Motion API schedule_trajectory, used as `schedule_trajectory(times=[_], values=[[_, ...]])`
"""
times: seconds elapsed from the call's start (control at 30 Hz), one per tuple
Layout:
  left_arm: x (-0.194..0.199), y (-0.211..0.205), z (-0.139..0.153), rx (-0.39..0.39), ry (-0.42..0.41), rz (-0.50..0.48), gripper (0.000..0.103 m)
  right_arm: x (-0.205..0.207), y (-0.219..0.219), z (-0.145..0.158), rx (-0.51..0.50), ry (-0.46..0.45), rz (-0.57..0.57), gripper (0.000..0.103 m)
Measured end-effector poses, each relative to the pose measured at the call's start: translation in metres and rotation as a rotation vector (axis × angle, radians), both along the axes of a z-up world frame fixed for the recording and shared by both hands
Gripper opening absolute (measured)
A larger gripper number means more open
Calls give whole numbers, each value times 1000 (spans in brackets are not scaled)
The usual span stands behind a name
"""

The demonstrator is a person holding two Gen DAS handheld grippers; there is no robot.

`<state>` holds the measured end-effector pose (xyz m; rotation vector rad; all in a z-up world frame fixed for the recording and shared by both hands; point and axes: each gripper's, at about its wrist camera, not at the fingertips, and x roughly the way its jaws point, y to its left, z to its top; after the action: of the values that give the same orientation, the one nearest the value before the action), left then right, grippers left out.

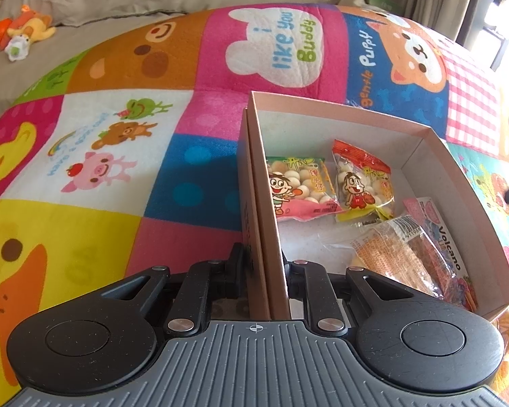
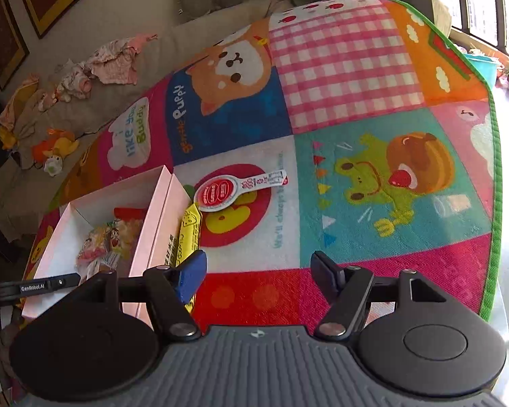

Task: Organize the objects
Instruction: 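Withdraw the right tool from the box toward the wrapped bread bun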

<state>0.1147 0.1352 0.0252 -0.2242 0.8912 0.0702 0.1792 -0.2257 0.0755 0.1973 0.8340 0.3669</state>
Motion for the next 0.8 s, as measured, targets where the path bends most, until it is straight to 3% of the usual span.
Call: schedule_trajectory(times=[0.23,0.4,0.57,0.8], values=[[1,-1,0,3,5,6,19,109,90,-3,-162,-40,38,69],[1,3,0,-22,2,13,19,149,119,-24,-199,34,53,64],[-1,0,-1,-12,-11,20,18,132,102,-36,-178,96,84,60],[-1,0,-1,-15,-13,27,18,66,59,-41,-207,123,134,60]])
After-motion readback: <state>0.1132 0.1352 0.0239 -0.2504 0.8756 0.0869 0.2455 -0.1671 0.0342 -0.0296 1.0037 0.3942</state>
